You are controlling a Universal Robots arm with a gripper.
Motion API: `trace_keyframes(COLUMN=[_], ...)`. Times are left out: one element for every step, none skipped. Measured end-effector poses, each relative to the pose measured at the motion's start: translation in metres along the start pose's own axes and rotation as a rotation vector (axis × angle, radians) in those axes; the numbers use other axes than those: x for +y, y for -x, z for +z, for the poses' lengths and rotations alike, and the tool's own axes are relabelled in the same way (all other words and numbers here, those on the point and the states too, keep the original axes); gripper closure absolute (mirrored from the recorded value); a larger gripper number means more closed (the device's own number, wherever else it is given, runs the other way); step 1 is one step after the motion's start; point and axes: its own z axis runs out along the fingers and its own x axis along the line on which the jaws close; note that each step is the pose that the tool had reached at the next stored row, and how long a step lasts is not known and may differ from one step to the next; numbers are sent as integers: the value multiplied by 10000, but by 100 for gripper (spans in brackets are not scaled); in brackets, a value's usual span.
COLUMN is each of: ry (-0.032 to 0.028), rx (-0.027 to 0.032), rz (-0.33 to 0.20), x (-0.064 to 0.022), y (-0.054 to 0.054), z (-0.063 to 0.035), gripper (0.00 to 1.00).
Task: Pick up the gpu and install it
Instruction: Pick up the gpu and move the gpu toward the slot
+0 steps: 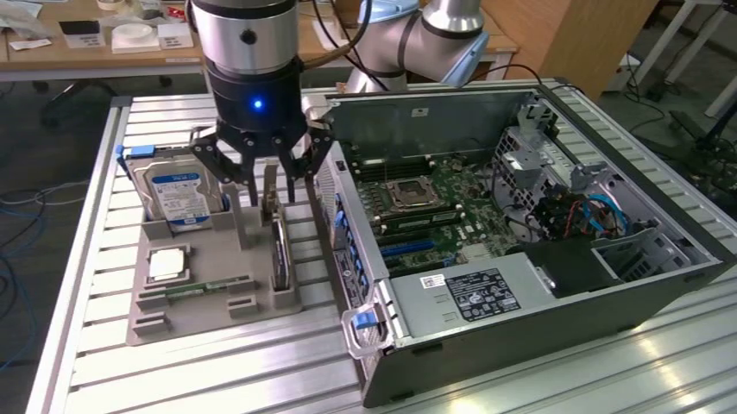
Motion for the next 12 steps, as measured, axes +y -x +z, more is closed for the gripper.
trace_keyframes(ry=[1,1,1,1,0,1,1,1,1,1,1,1], rx=[0,0,0,0,0,0,0,0,1,1,1,1], rz=[1,0,0,0,1,0,1,1,1,1,0,1], x=[0,-1,-2,-2,-3,-3,-3,-4,-4,-4,-5,-5], y=[0,-1,-1,-1,-2,-2,-2,-2,-3,-2,-3,-3], z=[12,25,39,51,64,74,84,92,98,104,111,118], gripper=[53,53,53,53,53,53,53,53,53,53,53,53])
